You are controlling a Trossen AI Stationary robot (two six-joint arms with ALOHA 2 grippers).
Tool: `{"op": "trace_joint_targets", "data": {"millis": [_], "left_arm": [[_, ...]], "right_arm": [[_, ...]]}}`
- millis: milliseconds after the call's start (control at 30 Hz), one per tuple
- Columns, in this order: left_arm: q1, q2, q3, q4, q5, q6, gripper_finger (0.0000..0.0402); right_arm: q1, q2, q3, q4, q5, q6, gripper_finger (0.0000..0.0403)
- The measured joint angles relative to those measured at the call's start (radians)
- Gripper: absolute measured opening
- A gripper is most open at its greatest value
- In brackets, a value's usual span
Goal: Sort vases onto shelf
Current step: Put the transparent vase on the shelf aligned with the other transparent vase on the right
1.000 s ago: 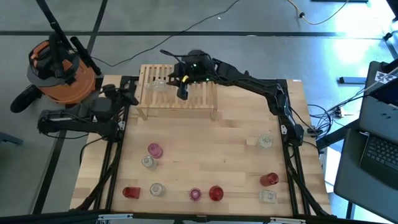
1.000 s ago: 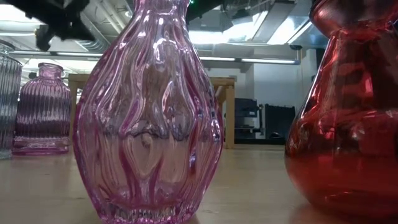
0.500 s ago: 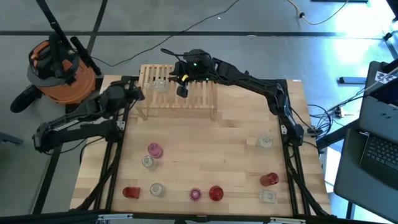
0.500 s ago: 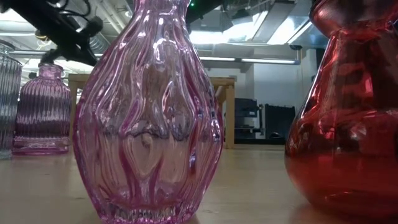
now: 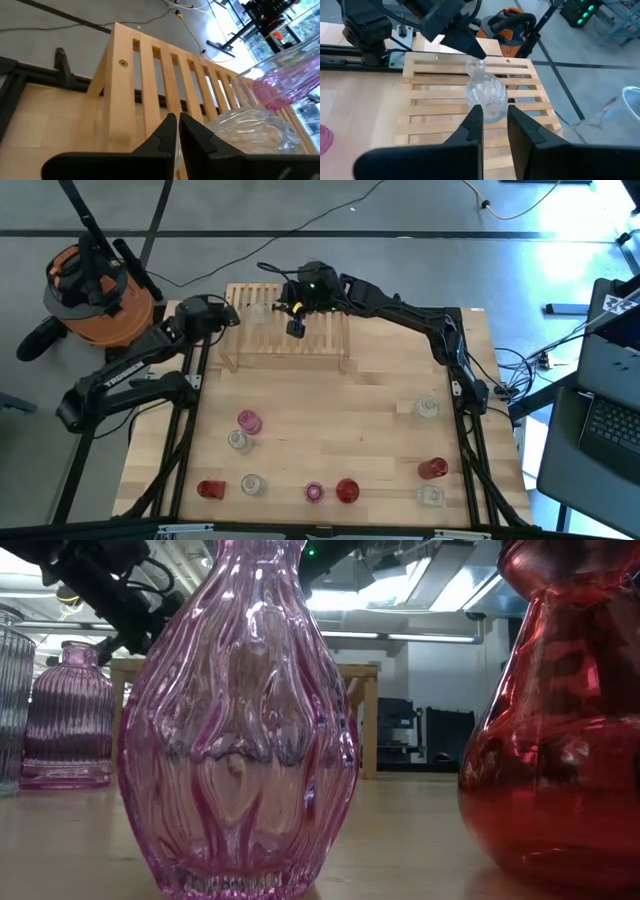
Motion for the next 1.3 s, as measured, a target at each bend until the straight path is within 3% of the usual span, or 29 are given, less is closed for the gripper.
{"op": "trace_joint_targets", "data": {"millis": [167, 267, 1300], "left_arm": [[0.051, 0.007, -0.002, 0.064, 0.202, 0.001, 0.0015], [0.072, 0.012, -0.003, 0.062, 0.252, -0.001, 0.0015], [0.094, -0.034, -0.004, 0.007, 0.486, -0.028, 0.0015]], "right_arm": [[0.0, 0.002, -0.015, -0.002, 0.007, 0.0, 0.004], [0.0, 0.002, -0.015, -0.001, 0.024, 0.001, 0.004], [0.058, 0.097, -0.014, -0.056, 0.121, 0.04, 0.0039]]}}
